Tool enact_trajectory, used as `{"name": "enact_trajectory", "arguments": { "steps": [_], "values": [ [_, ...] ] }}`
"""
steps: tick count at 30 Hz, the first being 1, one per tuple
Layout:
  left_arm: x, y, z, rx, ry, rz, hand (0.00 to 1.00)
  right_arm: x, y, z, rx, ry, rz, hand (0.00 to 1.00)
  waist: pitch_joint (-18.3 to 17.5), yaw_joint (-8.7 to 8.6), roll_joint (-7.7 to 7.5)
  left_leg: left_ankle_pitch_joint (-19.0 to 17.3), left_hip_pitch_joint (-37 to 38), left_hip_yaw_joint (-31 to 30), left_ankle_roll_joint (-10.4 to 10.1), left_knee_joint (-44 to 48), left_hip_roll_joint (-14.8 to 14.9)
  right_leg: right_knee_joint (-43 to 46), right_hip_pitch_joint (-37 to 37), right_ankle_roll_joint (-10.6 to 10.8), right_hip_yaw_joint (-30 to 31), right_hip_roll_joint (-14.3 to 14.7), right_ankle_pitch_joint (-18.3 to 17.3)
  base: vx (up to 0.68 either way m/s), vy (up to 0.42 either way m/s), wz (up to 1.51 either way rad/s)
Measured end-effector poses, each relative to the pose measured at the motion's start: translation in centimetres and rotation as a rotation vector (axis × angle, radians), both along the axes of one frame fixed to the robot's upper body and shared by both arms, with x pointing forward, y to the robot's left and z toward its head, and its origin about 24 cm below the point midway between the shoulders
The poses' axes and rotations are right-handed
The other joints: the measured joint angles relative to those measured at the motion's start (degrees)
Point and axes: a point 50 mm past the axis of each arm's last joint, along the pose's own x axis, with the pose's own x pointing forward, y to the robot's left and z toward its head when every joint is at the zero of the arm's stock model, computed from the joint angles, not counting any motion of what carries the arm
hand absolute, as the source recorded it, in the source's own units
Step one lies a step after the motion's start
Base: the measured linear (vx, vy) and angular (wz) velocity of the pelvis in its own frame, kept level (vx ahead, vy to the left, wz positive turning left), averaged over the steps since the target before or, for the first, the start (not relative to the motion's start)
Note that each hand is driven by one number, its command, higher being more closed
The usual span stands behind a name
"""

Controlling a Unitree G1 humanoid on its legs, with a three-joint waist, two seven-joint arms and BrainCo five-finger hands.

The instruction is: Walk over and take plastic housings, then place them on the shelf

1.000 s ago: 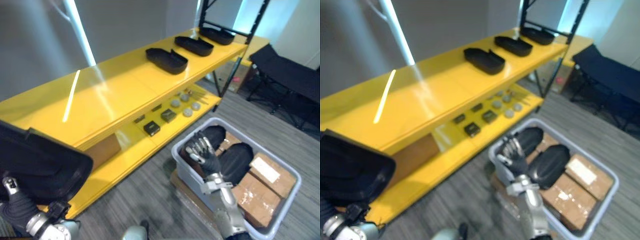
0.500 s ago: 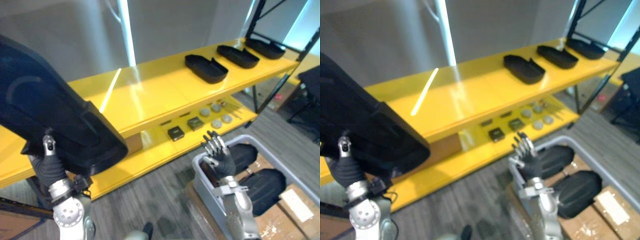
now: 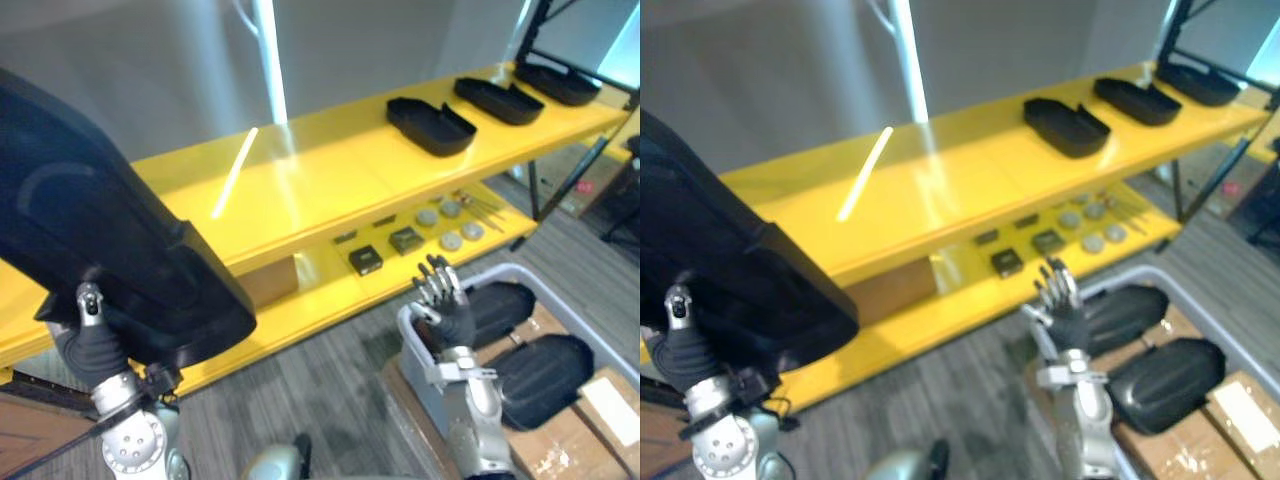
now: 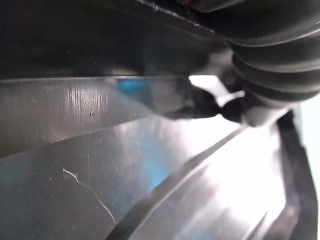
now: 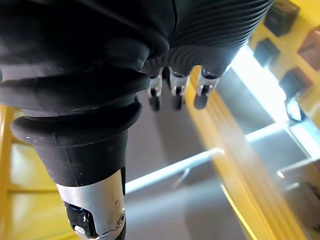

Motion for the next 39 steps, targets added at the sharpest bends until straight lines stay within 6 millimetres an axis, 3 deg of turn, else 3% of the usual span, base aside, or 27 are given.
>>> {"name": "enact_trajectory", "arguments": {
  "steps": [1,2,3,4,7,9,10,11,12,14,16,18,20,27,32,36,39],
  "values": [
    [0.1,0.1,0.2,0.034,0.006,0.0,1.0,-0.1,-0.2,-0.3,0.002,0.01,-0.009,0.0,0.17,-0.64,0.41,-0.31,1.51,-1.66,0.53,-0.8,0.37,4.43,-2.97,-0.29,2.26,0.15,5.7,0.19,0.059,0.28],
    [0.2,0.1,0.4,0.049,0.003,0.0,1.0,-0.1,-0.3,-0.4,0.004,0.015,-0.015,0.0,0.06,-1.03,0.35,-0.4,1.93,-2.46,0.74,-0.97,0.58,5.32,-3.78,1.03,3.06,0.65,3.16,0.21,0.027,0.4],
    [0.5,0.2,0.8,0.06,-0.012,-0.003,1.0,-0.1,-0.5,-0.2,0.0,0.008,-0.024,0.0,-0.03,-1.55,0.29,-0.52,2.38,-3.56,0.88,-1.27,1.35,3.32,-4.71,3.27,3.88,2.39,-2.45,0.19,0.025,0.37],
    [0.9,0.2,1.3,0.066,-0.035,-0.007,1.0,0.0,-1.0,0.0,-0.007,-0.001,-0.044,0.0,-0.04,-1.53,0.39,-0.67,2.59,-4.48,0.77,-1.43,2.1,-3.05,-5.41,4.79,5.0,5.08,-5.55,0.17,0.021,0.35],
    [2.1,0.2,2.0,0.049,-0.073,0.002,1.0,-0.1,-2.7,1.2,-0.05,-0.047,-0.099,0.0,-0.04,-1.7,0.51,-1.68,3.05,-5.99,-0.87,-1.54,2.54,-23.87,-5.59,8.0,9.37,9.29,-4.89,0.2,-0.047,0.3],
    [2.3,0.5,1.8,0.027,-0.058,0.016,1.0,-0.1,-3.4,2.1,-0.081,-0.078,-0.101,0.0,-0.12,-1.73,0.49,-2.29,3.81,-6.66,-1.71,-1.23,2.54,-31.33,-4.98,9.39,10.0,10.23,-2.97,0.2,-0.153,0.36],
    [2.4,0.5,1.6,0.021,-0.046,0.019,1.0,-0.1,-3.6,2.7,-0.095,-0.108,-0.097,0.0,-0.64,-2.24,0.13,-2.98,3.85,-8.09,-2.77,-1.16,2.39,-35.15,-4.07,9.12,10.22,10.84,-0.68,0.26,-0.293,0.7],
    [2.3,0.5,1.3,0.018,-0.031,0.022,1.0,0.0,-3.6,3.4,-0.106,-0.14,-0.081,0.0,-1.41,-2.58,-0.74,-3.85,3.71,-9.1,-3.71,-1.19,2.07,-38.61,-2.76,8.47,10.45,11.29,4.32,0.18,-0.228,0.68],
    [2.3,0.5,1.2,0.014,-0.026,0.022,1.0,0.1,-3.6,3.6,-0.11,-0.149,-0.075,0.0,-1.6,-2.64,-1.03,-4.03,3.72,-9.24,-3.91,-1.14,2.21,-39.24,-2.37,8.99,10.42,11.46,6.35,0.25,-0.31,0.58],
    [1.8,-0.2,-0.7,-0.066,0.046,0.024,1.0,0.7,-3.7,4.7,-0.151,-0.185,-0.03,0.0,-3.2,-2.85,3.29,-5.04,2.27,-5.92,-5.17,-0.99,6.8,-43.45,-0.07,8.07,6.38,14.49,7.34,0.22,-0.241,0.52],
    [1.8,-0.8,-1.4,-0.108,0.072,0.019,1.0,1.0,-4.0,4.9,-0.152,-0.183,-0.021,0.0,-3.67,-3.07,5.2,-4.02,2.27,1.02,-6.77,-2.3,9.85,-44.99,2.07,7.51,3.31,15.21,7.19,0.21,-0.153,0.77],
    [2.1,-1.5,-1.6,-0.121,0.075,-0.011,1.0,0.9,-4.5,4.9,-0.146,-0.178,-0.038,0.0,-3.98,-3.14,6.0,-2.2,3.11,8.71,-7.2,-3.8,12.27,-45.69,4.77,6.8,0.09,15.29,6.66,0.18,-0.108,0.87],
    [2.5,-2.0,-1.3,-0.092,0.074,-0.064,1.0,0.5,-4.7,4.8,-0.127,-0.174,-0.058,0.0,-4.25,-3.27,6.31,-0.42,3.26,13.75,-6.07,-4.11,12.0,-45.7,6.94,6.86,-3.33,14.13,6.37,0.1,0.028,0.82],
    [3.5,-3.6,-1.2,-0.009,0.129,-0.222,1.0,-0.2,-4.4,4.1,-0.037,-0.155,-0.177,0.0,-4.2,-3.16,4.16,1.8,5.99,11.46,-5.38,-8.55,9.32,-45.6,9.12,7.22,-4.82,12.16,5.65,0.03,0.064,0.3],
    [6.7,-4.3,-1.1,0.102,0.217,-0.346,1.0,-1.3,-4.5,4.0,-0.039,-0.149,-0.226,0.0,-4.28,-4.51,3.84,2.63,8.2,15.32,-6.16,-11.53,9.27,-46.39,8.57,7.51,-1.04,12.37,4.92,-0.07,-0.003,-0.38],
    [11.0,-4.5,-1.1,0.163,0.324,-0.41,1.0,-2.3,-4.9,3.5,-0.047,-0.119,-0.247,0.0,-4.49,-8.02,4.05,2.77,9.08,20.29,-6.59,-12.98,10.13,-47.08,6.45,7.9,3.46,13.62,5.17,-0.07,-0.028,-0.57],
    [14.3,-3.0,-0.4,0.197,0.383,-0.369,1.0,-3.3,-5.5,2.7,-0.062,-0.065,-0.253,0.0,-4.55,-10.4,4.16,3.18,10.09,23.54,-7.09,-13.48,10.8,-47.23,5.2,8.03,6.67,14.78,6.32,0.01,-0.02,-0.57]
  ]
}}
